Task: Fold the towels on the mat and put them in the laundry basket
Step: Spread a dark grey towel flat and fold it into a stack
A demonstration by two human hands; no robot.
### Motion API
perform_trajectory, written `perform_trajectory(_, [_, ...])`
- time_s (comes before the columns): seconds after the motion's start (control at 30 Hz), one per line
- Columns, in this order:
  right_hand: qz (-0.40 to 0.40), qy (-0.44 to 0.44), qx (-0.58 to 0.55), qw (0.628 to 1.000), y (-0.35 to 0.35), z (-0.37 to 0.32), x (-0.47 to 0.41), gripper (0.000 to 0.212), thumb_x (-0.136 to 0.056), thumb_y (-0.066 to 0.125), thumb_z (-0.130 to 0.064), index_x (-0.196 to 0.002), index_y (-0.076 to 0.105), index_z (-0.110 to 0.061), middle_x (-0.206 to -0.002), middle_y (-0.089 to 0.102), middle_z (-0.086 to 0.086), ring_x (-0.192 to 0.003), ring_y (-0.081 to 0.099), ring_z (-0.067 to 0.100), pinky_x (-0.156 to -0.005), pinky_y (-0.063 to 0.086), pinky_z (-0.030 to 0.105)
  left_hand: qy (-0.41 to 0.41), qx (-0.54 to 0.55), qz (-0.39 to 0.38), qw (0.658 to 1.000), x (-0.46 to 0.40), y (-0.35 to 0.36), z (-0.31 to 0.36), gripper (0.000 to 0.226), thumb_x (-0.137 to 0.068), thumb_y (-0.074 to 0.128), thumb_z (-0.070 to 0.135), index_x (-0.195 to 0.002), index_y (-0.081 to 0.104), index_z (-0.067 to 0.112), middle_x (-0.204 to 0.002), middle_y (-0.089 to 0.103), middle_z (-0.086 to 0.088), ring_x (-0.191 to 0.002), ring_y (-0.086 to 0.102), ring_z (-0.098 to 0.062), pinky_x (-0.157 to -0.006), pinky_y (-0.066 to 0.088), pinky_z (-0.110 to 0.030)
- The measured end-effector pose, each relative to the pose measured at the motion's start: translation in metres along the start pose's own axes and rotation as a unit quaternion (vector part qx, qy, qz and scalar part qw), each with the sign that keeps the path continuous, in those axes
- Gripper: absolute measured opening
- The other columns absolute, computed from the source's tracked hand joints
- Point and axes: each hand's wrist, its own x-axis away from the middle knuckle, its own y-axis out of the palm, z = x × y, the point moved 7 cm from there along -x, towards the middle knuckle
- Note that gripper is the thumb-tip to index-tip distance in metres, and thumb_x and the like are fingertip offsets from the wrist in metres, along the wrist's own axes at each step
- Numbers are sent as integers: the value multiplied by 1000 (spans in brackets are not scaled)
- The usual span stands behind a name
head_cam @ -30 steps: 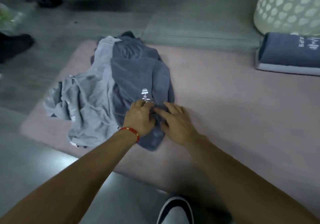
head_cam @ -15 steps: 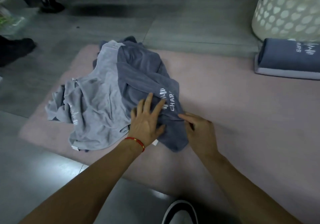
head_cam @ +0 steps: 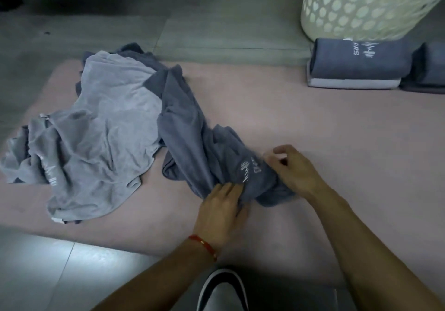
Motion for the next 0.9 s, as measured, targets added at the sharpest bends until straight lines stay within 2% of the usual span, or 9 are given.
perform_trajectory(0.1, [-110,-29,121,986,21,2,-1,31,-91,73,-21,-121,65,-20,-112,69,-1,-104,64,16,-91,51,22,6,64,-3,998,9,-10,-2,44,-83,55,35,-122,62,16,-119,62,0,-102,60,-24,-80,54,-39])
perform_trajectory(0.2, [-48,-159,91,982,12,-9,13,28,-91,68,-4,-111,72,-22,-104,69,-9,-98,63,8,-79,42,3,4,-9,84,996,-17,-41,-16,43,-82,55,30,-122,63,16,-132,56,-4,-117,52,-27,-92,49,-48])
perform_trajectory(0.27, [27,-247,152,957,-6,-9,21,27,-87,69,-1,-98,74,-25,-96,65,-13,-93,56,10,-79,42,13,-45,-148,111,982,-51,-55,-41,53,-84,56,36,-135,55,24,-151,41,-10,-135,37,-38,-106,35,-61])
perform_trajectory(0.33, [52,-271,225,935,-18,7,26,29,-82,74,0,-90,75,-28,-93,61,-17,-91,51,13,-81,47,32,-145,-228,48,962,-87,-57,-79,62,-90,54,47,-149,36,38,-161,21,-17,-146,18,-46,-109,19,-71])
perform_trajectory(0.43, [16,-216,196,956,-28,29,31,23,-85,74,-9,-95,74,-31,-102,62,-15,-99,54,14,-90,50,40,-237,-250,-60,937,-114,-46,-105,58,-94,59,31,-147,38,38,-140,51,-20,-132,41,-44,-102,35,-67])
perform_trajectory(0.53, [79,-197,100,972,-37,13,32,20,-93,67,-24,-111,70,-32,-118,60,-9,-108,56,5,-95,43,20,-75,-123,18,989,-116,-34,-49,38,-83,52,6,-115,63,23,-98,71,-10,-90,67,-34,-78,55,-48])
perform_trajectory(0.63, [153,-155,-24,976,-44,-19,23,26,-102,54,-33,-127,63,-33,-128,60,-10,-104,56,-7,-83,41,9,103,38,-19,994,-71,-10,35,35,-83,46,10,-112,65,13,-96,69,-11,-85,64,-32,-74,54,-42])
perform_trajectory(0.77, [35,-56,-67,996,-31,-26,-10,54,-97,61,-50,-146,41,-46,-137,42,-13,-125,51,14,-106,45,35,205,80,-81,972,-15,4,84,40,-85,60,-1,-123,63,11,-104,67,-10,-90,62,-29,-77,52,-40])
perform_trajectory(0.9, [-77,-96,41,992,1,-22,-19,62,-95,70,-16,-150,45,-29,-145,51,-7,-130,48,9,-105,35,15,176,45,56,982,-19,-33,53,26,-84,56,7,-104,71,11,-102,69,-4,-93,63,-26,-80,52,-43])
